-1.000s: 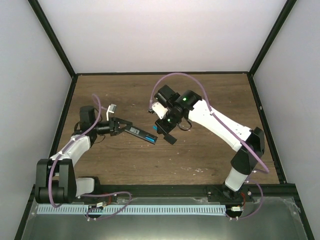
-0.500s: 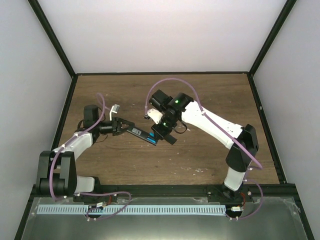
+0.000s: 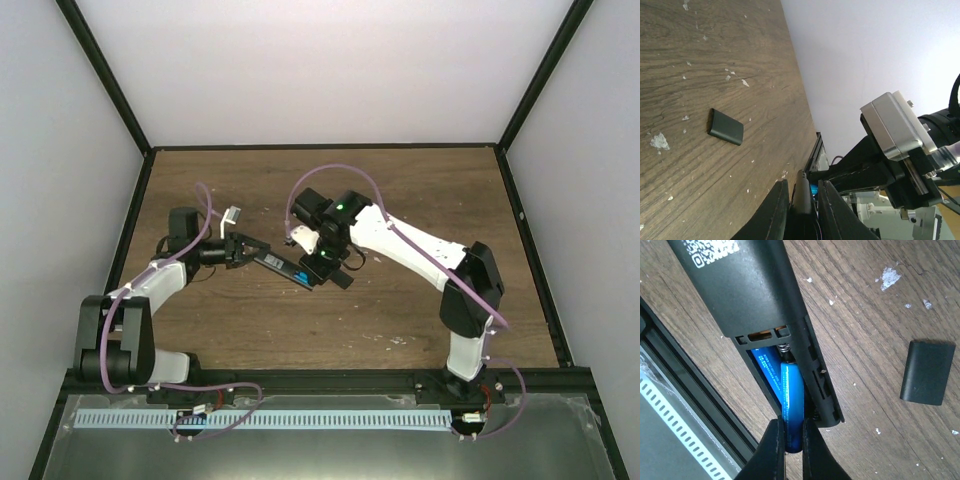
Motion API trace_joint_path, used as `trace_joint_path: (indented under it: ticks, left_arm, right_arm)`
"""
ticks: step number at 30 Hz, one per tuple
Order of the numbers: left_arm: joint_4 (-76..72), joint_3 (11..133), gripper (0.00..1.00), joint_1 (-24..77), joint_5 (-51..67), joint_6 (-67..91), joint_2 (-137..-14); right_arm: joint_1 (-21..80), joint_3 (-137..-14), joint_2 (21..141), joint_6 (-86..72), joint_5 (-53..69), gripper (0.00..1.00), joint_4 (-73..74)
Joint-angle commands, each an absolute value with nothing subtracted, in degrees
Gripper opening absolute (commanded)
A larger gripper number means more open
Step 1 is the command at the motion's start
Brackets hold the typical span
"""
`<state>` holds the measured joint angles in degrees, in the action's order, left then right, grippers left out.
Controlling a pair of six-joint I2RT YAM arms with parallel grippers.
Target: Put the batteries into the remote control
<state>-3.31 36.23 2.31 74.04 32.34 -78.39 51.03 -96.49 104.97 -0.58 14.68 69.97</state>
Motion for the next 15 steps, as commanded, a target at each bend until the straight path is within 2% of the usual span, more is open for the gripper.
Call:
trace_joint_path:
  ticks: [1,15]
  left_arm:
    - [-4.41,37.43,0.00,2.72,76.35,31.37,-78.56]
    - [-7.87,36.67,0.00,3.08,77.43,34.80,-78.09]
  right_arm:
    - [51.69,-97.49,106.12,0.63,13.12,0.01,70.13]
    - [51.70,-99.73,107.61,1.23,11.25,0.01,68.32]
